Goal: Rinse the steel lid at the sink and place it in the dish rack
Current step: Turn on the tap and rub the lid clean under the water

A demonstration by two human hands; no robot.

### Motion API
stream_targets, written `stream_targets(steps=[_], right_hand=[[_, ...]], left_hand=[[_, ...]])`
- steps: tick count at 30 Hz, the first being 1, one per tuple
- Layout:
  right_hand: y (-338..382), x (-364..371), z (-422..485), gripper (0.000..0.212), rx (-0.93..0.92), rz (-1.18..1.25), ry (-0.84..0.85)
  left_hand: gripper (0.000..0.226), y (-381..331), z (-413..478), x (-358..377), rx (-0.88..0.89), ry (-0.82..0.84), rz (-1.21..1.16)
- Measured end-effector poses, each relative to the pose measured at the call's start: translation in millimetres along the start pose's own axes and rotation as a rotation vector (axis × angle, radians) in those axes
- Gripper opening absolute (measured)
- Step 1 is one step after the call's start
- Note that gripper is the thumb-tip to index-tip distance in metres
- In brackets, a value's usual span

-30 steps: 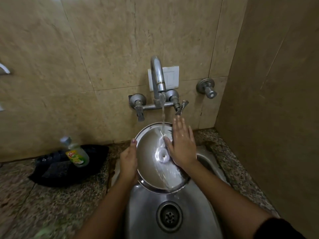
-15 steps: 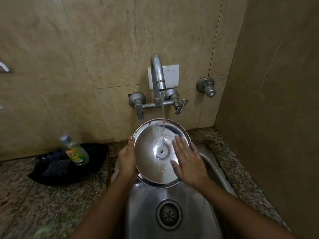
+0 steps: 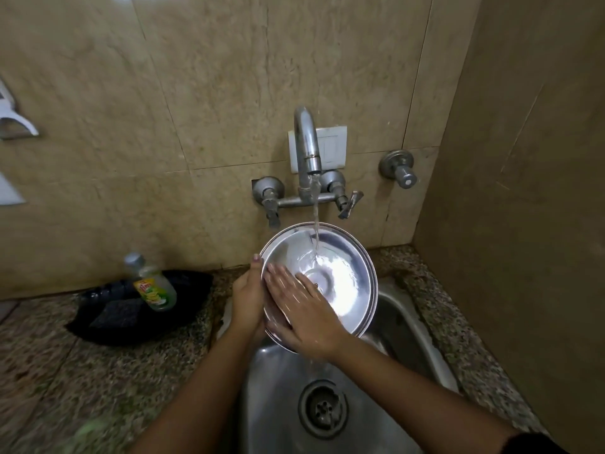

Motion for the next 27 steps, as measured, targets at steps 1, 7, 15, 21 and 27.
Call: stream_targets(steps=[1, 7, 15, 21, 27], right_hand=[[0, 9, -18, 0.071, -0.042, -0.01, 0.064], [-19, 17, -86, 0.075, -0.15, -0.084, 0.125], [-83, -55, -74, 0.025, 0.383, 0.506, -0.419], [-132, -38, -77, 0.025, 0.768, 1.078, -0.592], [-150, -18, -80, 0.036, 0.909, 1.395, -0.607]], left_hand=[[0.039, -1, 1, -1, -0.005, -0.005, 0.023], [0.04, 15, 16, -5, -0.094, -0.026, 0.075], [0.056, 44, 33, 5, -0.443, 0.118, 0.088], [0.059, 11, 35, 6, -0.243, 0.138, 0.262], [0.048, -12, 18, 12, -0.091, 0.254, 0.313]])
Point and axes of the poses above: each hand's wrist, its own z-axis towards the middle knuckle, its own x-axis out of the palm, y = z × x, the point moved 10 cm from there along z, towards the middle knuckle, and after that the axes turned 14 degrees about -x, right-handed, at the moved point
